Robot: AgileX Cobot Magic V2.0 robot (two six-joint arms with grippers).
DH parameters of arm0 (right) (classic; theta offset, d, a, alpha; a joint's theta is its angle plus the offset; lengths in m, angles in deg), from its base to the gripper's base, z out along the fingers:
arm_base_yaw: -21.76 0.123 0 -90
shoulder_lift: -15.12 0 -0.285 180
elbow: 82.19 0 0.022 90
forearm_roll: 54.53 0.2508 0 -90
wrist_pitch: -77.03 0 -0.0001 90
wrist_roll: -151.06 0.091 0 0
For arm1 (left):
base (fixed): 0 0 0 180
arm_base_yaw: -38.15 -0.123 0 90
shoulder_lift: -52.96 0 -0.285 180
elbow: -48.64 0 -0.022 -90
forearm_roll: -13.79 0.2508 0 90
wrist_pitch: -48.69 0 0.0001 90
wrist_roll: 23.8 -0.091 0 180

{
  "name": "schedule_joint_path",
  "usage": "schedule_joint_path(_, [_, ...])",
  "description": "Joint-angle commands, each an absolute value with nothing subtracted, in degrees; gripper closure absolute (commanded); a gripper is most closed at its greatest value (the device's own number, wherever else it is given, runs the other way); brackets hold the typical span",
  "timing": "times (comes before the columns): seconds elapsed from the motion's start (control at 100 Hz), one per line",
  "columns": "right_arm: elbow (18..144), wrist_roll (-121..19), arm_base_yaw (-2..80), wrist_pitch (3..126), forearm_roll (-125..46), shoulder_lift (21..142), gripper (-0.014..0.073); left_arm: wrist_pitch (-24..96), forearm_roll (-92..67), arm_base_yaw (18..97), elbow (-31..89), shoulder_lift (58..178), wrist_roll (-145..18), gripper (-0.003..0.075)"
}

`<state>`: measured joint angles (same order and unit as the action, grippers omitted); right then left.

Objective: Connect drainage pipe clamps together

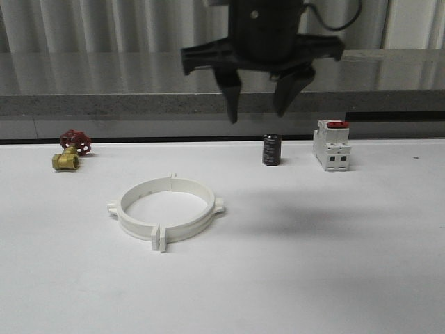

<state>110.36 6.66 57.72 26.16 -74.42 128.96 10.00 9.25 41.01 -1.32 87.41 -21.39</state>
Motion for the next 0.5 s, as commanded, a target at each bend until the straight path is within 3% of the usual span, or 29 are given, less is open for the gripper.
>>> schedule_joint_path(0.0, [108.3,4.6,55.4,27.1,-78.1,121.0,0.0134,13.8,8.5,41.0,0.2,87.6,-21.4,0.0741])
schedule_joint_path(0.25, [88.4,4.5,48.0,32.1,-79.2,103.4,0.0134,13.8,8.5,41.0,0.2,87.6,-21.4,0.0741])
schedule_joint_path(0.49, [72.6,4.6,45.9,33.1,-79.2,87.8,0.0134,13.8,8.5,41.0,0.2,87.6,-21.4,0.0741])
